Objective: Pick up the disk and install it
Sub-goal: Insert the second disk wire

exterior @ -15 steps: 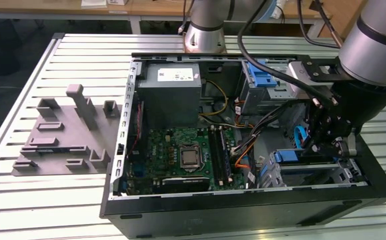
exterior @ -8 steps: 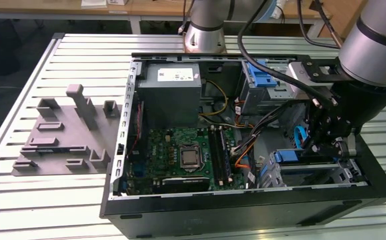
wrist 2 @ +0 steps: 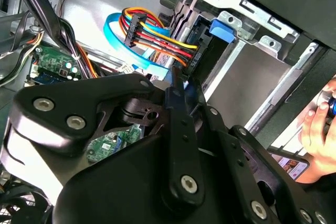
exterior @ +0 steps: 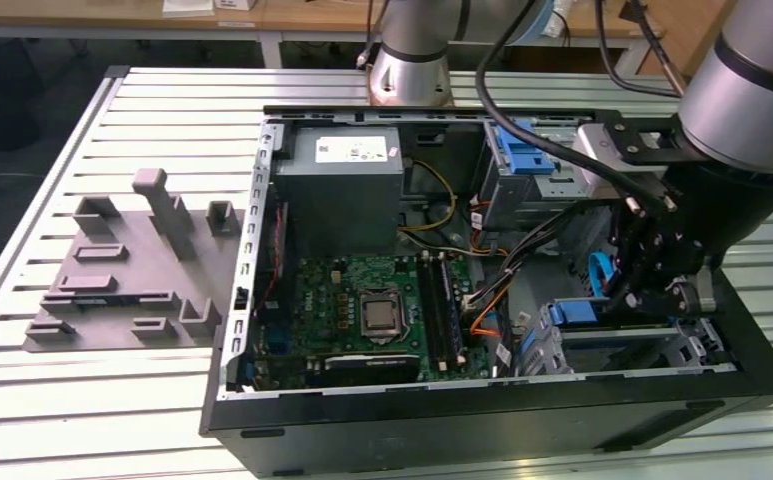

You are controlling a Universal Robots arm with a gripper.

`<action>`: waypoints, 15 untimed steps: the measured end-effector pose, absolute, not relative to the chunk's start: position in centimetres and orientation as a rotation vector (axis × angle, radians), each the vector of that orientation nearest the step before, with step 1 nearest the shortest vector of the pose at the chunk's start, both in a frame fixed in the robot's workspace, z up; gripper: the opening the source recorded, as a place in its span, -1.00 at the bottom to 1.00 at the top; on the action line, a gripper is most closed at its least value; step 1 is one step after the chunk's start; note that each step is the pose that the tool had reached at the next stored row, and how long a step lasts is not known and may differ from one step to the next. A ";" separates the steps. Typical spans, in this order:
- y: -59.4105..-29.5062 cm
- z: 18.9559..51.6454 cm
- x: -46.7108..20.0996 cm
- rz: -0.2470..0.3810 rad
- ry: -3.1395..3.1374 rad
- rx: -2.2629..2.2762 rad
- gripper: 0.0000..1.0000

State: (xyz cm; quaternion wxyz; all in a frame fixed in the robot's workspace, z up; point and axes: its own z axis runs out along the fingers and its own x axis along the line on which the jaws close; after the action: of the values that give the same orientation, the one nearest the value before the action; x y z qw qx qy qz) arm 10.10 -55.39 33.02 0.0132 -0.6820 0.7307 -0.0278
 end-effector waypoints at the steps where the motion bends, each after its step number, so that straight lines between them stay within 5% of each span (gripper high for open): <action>1: -55.4 33.1 10.1 -0.087 2.277 -2.125 -0.53; 15: -55.4 34.3 10.1 -0.085 2.277 -2.125 -0.53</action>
State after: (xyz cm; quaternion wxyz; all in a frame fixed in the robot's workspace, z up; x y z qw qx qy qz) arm 10.09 -55.39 34.31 0.0127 -0.6820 0.7307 -0.0272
